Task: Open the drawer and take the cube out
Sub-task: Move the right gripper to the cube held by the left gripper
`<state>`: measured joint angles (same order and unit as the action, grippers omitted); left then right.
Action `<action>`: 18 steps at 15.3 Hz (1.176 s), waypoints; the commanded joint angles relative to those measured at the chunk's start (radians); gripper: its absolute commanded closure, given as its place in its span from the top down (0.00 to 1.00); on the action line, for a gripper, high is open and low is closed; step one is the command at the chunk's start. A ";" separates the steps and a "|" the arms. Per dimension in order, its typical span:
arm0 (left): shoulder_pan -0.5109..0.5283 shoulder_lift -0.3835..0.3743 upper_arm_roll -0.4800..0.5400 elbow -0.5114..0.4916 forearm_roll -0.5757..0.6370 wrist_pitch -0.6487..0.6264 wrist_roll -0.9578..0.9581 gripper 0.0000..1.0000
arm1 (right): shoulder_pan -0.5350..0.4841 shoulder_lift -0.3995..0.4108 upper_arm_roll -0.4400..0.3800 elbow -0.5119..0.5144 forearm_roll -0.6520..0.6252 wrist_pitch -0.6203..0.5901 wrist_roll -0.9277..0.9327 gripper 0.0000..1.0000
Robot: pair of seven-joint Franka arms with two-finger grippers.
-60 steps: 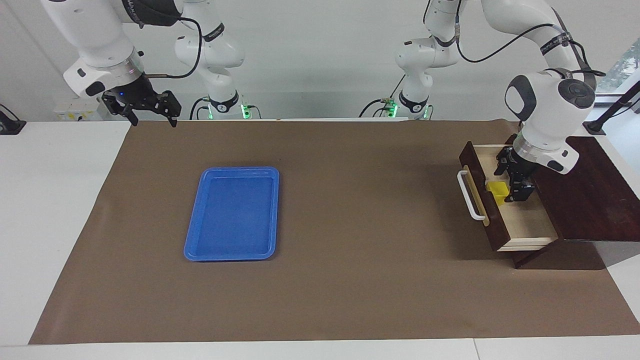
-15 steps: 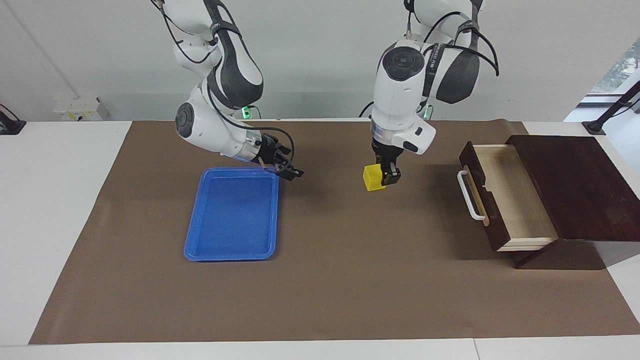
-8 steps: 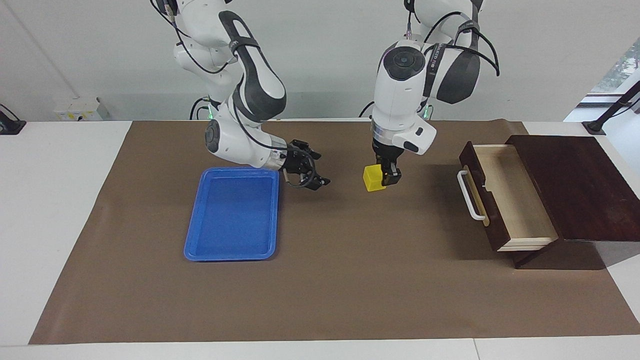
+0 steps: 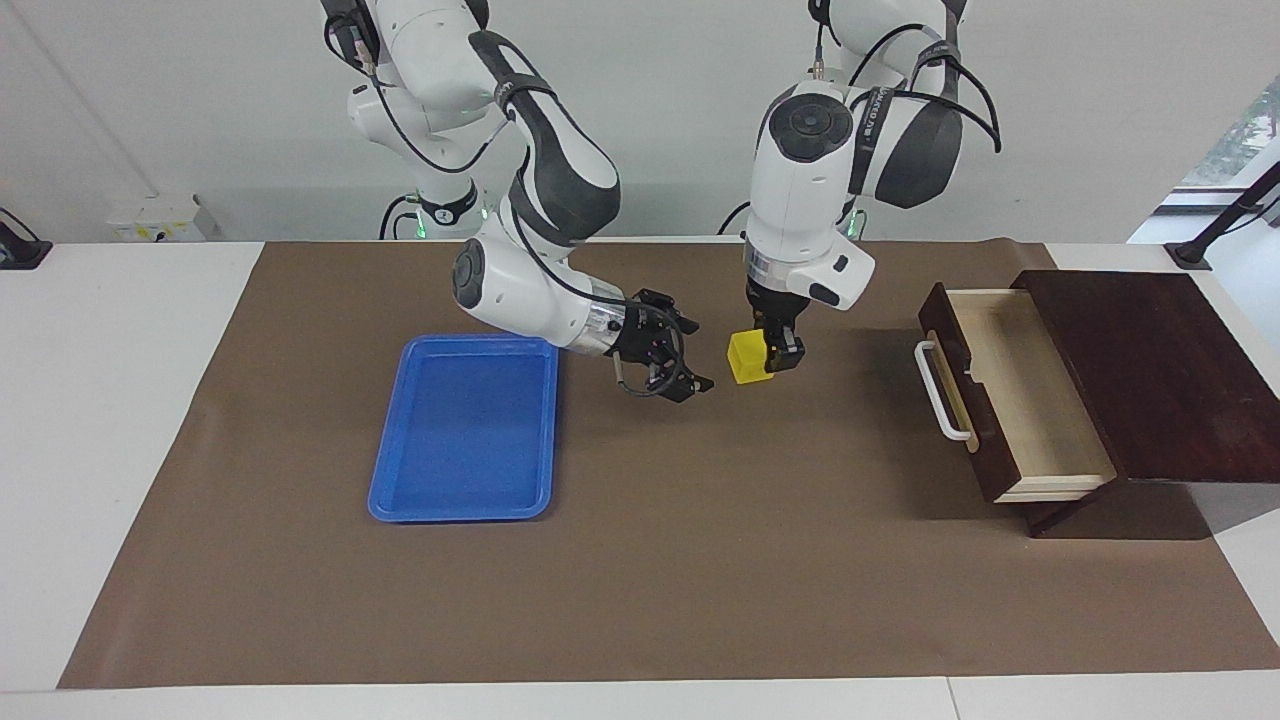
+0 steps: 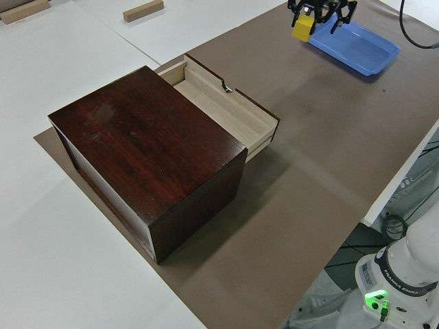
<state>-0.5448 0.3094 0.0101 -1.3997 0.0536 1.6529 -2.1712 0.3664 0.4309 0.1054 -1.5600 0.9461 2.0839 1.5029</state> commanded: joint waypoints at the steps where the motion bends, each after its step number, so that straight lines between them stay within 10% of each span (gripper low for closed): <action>1: -0.001 0.004 0.004 0.005 0.014 0.002 -0.002 0.00 | 0.029 0.101 0.000 0.150 -0.081 -0.039 0.083 1.00; 18: -0.003 0.000 0.002 -0.012 0.014 0.015 -0.001 0.00 | 0.091 0.124 -0.004 0.225 -0.127 -0.133 0.158 1.00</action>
<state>-0.5442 0.3098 0.0141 -1.4054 0.0604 1.6363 -2.1707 0.4266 0.5370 0.0947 -1.3739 0.8301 1.9679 1.6251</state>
